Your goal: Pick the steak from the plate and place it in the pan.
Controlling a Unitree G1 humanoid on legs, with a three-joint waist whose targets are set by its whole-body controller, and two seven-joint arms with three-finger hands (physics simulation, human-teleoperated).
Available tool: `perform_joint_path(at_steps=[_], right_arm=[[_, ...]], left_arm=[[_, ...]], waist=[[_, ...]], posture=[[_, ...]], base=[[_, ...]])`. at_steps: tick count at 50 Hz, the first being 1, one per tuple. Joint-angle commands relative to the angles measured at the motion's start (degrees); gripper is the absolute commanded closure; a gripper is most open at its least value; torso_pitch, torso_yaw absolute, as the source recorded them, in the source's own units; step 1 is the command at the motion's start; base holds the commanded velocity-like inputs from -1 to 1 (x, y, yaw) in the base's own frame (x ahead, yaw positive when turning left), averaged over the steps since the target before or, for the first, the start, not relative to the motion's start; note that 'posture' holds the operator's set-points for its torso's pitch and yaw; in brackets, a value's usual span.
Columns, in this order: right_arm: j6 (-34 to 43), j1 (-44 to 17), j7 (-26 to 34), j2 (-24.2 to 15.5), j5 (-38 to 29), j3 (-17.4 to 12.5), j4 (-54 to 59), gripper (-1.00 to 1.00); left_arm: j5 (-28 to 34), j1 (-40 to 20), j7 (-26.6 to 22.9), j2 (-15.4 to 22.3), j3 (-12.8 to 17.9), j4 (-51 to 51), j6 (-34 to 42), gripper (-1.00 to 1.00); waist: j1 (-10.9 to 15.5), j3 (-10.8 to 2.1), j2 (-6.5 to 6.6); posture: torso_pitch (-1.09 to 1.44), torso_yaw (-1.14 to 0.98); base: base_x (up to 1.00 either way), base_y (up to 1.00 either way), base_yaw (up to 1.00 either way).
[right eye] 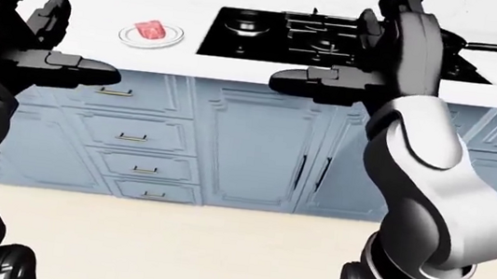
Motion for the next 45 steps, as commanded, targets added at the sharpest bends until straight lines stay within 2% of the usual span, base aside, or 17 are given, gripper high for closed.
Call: perform_joint_path(at_steps=[1, 5, 7, 8, 10, 11, 13, 14, 18, 20, 22, 30, 33, 36, 37, 40, 45], right_arm=[[-1.34, -1.28, -0.15, -0.57, -0.22, -0.36, -0.52, -1.0], [-1.75, -1.02, 0.0, -0.59, -0.34, -0.2, -0.43, -1.0], [-1.74, -1.03, -0.02, -0.54, -0.41, -0.12, -0.44, -1.0], [-1.89, -0.88, 0.21, -0.63, -0.53, -0.02, -0.29, -1.0], [-2.2, -0.69, 0.59, -0.68, -1.09, 0.44, 0.11, -1.0], [-2.13, -0.74, 0.64, -0.63, -1.21, 0.37, 0.1, -1.0], [-2.04, -0.91, 0.79, -0.58, -1.31, 0.12, 0.04, -1.0], [-1.61, -1.2, 0.69, -0.49, -1.18, 0.03, -0.15, -1.0], [-1.73, -1.5, 0.6, -0.37, -0.83, -0.56, -0.38, -1.0], [-1.94, -1.42, 0.63, -0.52, -0.48, -0.62, -0.55, -1.0], [-2.01, -1.29, 0.56, -0.56, -0.36, -0.52, -0.57, -1.0], [-1.95, -1.47, 0.14, -0.6, 0.35, -0.48, -0.8, -1.0], [-2.37, -1.15, 0.22, -0.69, 0.19, -0.22, -0.6, -1.0], [-2.12, -1.07, 0.19, -0.7, 0.26, -0.15, -0.86, -1.0], [-2.09, -1.08, 0.21, -0.7, 0.23, -0.09, -0.85, -1.0], [-1.85, -1.26, 0.17, -0.7, 0.25, -0.17, -0.9, -1.0], [-1.79, -1.28, 0.17, -0.64, 0.23, -0.24, -0.88, -1.0]], left_arm=[[0.16, -1.54, -0.04, 0.52, 0.37, -0.72, -1.45, -1.0], [0.13, -1.94, -0.03, 0.58, 0.4, -0.58, -1.21, -1.0], [0.27, -1.82, -0.19, 0.59, 0.3, -0.33, -1.6, -1.0], [0.2, -1.87, -0.12, 0.57, 0.4, -0.54, -1.35, -1.0], [0.33, -1.76, -0.23, 0.56, 0.31, -0.37, -1.63, -1.0], [0.3, -1.84, -0.19, 0.56, 0.34, -0.43, -1.47, -1.0], [0.2, -1.99, -0.13, 0.56, 0.43, -0.6, -1.14, -1.0], [0.24, -1.96, -0.16, 0.57, 0.41, -0.52, -1.23, -1.0], [0.3, -2.0, -0.15, 0.54, 0.37, -0.46, -1.22, -1.0], [0.33, -2.01, -0.12, 0.49, 0.29, -0.45, -1.21, -1.0], [0.28, -2.0, -0.13, 0.49, 0.39, -0.52, -1.13, -1.0], [0.57, -1.71, -0.45, 0.51, 0.25, -0.11, -1.8, -1.0], [0.45, -1.84, -0.3, 0.46, 0.36, -0.49, -1.31, -1.0], [0.43, -1.5, -0.25, 0.32, 0.39, -0.96, -1.27, -1.0], [0.45, -1.64, -0.25, 0.35, 0.34, -0.83, -1.22, -1.0], [0.52, -1.45, -0.25, 0.28, 0.31, -0.98, -1.27, -1.0], [0.46, -1.86, -0.28, 0.38, 0.4, -0.78, -1.04, -1.0]], waist=[[-0.07, -1.08, 0.13], [-0.11, -1.47, -0.68], [-0.03, -2.05, -2.15], [-0.14, -1.81, -0.99], [0.34, -0.63, -1.84], [0.62, -1.04, -1.74], [0.07, -1.19, -0.22], [-0.08, -1.04, 1.52], [0.73, 0.05, -0.3], [0.32, -1.38, -2.02], [0.67, -0.42, -1.16], [0.31, -0.13, -0.86], [0.15, -0.35, 0.4], [0.09, -0.47, 3.43], [0.17, -0.71, 2.42], [0.35, -0.99, 3.22], [1.12, -0.76, 0.92]], posture=[[0.0, 0.0], [0.0, 0.0], [0.0, 0.0], [0.0, 0.0], [0.0, 0.0], [0.0, 0.0], [0.0, 0.0], [0.0, 0.0], [0.0, 0.0], [0.0, 0.0], [0.0, 0.0], [0.0, 0.0], [0.0, 0.0], [0.0, 0.0], [0.0, 0.0], [0.0, 0.0], [0.0, 0.0]], base=[[0.05, 0.46, 0.0], [0.04, 0.45, 0.0], [0.04, 0.43, 0.0], [0.05, 0.39, 0.0], [0.02, 0.09, 0.0], [0.0, 0.0, 0.0], [0.0, 0.0, 0.0], [0.0, 0.0, 0.0], [0.0, 0.0, 0.0], [0.06, 0.0, 0.0], [0.13, 0.0, 0.0], [0.2, 0.0, 0.0], [0.27, 0.0, 0.0], [0.27, 0.0, 0.0], [0.27, 0.0, 0.0], [0.26, 0.0, 0.0], [0.27, 0.0, 0.0]])
